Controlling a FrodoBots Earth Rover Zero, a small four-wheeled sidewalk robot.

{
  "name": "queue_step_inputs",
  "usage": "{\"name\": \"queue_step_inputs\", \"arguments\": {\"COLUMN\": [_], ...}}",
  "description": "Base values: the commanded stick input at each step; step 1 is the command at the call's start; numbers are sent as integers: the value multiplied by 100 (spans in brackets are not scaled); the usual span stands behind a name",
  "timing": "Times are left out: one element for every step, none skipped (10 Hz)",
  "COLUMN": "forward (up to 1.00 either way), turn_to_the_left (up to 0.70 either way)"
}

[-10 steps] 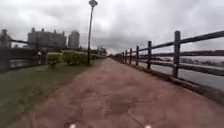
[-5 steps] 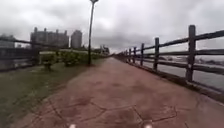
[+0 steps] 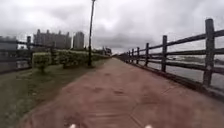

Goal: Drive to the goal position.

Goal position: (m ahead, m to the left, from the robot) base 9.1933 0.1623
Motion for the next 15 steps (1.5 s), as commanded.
{"name": "queue_step_inputs", "arguments": {"forward": [98,98,98,98,98,98,98,98,98,98,98,98,98,98,98], "turn_to_the_left": [0,0,0,0,0,0,-1,-8,-21,-39,-39,-39,-39,-39,-39]}}
